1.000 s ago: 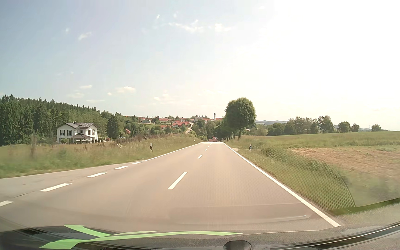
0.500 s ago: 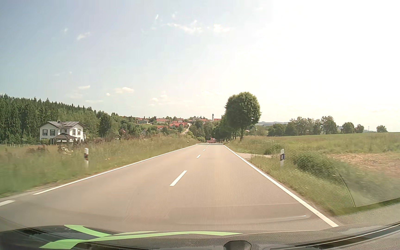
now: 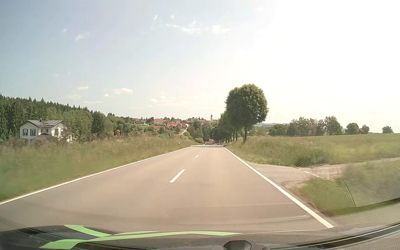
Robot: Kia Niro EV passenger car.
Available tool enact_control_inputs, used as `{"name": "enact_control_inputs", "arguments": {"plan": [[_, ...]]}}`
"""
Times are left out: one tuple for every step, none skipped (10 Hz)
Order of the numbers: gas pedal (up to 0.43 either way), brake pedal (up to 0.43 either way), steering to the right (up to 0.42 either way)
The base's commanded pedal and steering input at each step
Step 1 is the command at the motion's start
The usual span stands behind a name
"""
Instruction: Follow the waypoints while adhering to traffic rules and regulations
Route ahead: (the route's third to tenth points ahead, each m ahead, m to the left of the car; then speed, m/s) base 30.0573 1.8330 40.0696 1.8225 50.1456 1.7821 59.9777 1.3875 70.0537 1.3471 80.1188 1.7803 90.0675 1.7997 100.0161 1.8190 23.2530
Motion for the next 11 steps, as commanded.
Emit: {"name": "enact_control_inputs", "arguments": {"plan": [[0.0, 0.0, 0.0], [0.0, 0.0, 0.0], [0.0, 0.0, 0.0], [0.008, 0.0, 0.0], [0.008, 0.0, 0.0], [0.02, 0.0, 0.0], [0.02, 0.0, 0.0], [0.02, 0.0, 0.0], [0.02, 0.0, 0.0], [0.02, 0.0, 0.0], [0.02, 0.0, 0.0]]}}
